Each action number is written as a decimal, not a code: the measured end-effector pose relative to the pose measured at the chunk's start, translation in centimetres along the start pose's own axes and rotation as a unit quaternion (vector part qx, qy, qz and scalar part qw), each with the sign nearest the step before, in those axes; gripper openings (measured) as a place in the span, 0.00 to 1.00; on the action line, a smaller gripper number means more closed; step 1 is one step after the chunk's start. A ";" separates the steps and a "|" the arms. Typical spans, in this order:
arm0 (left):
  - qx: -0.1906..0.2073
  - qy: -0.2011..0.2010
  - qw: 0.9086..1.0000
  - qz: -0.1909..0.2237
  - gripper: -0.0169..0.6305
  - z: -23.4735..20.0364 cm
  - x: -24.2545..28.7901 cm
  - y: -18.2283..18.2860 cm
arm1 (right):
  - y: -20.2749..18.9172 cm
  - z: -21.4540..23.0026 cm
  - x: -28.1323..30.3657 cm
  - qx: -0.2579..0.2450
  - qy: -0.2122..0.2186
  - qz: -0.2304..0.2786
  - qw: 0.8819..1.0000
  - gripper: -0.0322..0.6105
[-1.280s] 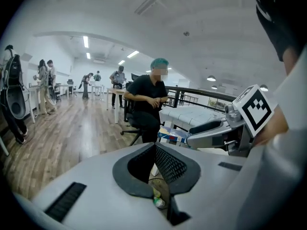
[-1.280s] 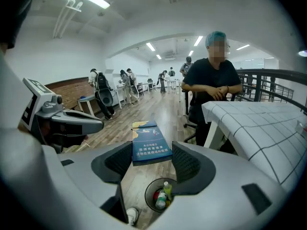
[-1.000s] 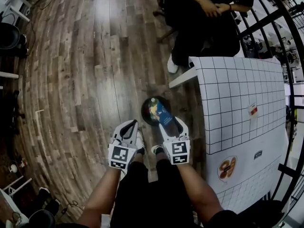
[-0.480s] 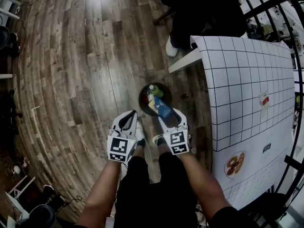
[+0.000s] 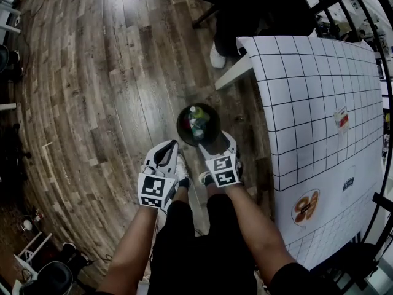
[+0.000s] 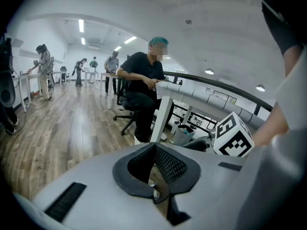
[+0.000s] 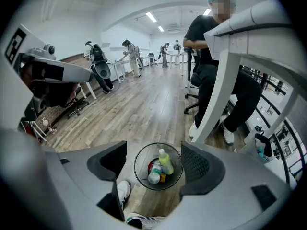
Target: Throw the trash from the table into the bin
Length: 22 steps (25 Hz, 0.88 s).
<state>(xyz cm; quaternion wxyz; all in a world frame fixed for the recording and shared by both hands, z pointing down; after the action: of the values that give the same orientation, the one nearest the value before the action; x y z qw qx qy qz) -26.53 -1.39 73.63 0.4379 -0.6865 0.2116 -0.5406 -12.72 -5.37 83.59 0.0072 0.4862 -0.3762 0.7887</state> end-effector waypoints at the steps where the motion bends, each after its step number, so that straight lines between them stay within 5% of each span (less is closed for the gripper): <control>1: 0.001 -0.001 1.000 0.001 0.06 0.0 0.0 0.3 | 0.2 -0.2 -0.4 0.002 -0.001 0.002 1.000 0.58; 9: 0.016 -0.007 0.999 0.027 0.06 0.2 -1.0 4.6 | 2.4 -2.9 -5.9 0.000 0.001 0.027 1.000 0.58; 19: 0.037 -0.012 0.996 0.076 0.06 0.4 -5.7 11.0 | 9.3 -5.7 -14.1 -0.018 -0.002 0.123 0.992 0.58; 22: 0.041 -0.005 0.995 0.091 0.06 -0.1 -7.2 12.6 | 11.8 -6.9 -16.8 -0.031 -0.008 0.169 0.985 0.44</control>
<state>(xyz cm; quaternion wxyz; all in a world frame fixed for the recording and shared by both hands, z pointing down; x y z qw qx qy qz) -26.66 -2.58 59.13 0.5139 -0.6487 0.2485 -0.5032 -13.53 -3.76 62.01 -0.1144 0.4219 -0.4769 0.7626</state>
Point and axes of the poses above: the fingertips, and each gripper's own axes: x forward along the fingers, z to its right, y out of its top, the point moved 4 cm from there along -x, backward along the fingers, and after that the axes turned 13 degrees about x, right-handed, at the moved point
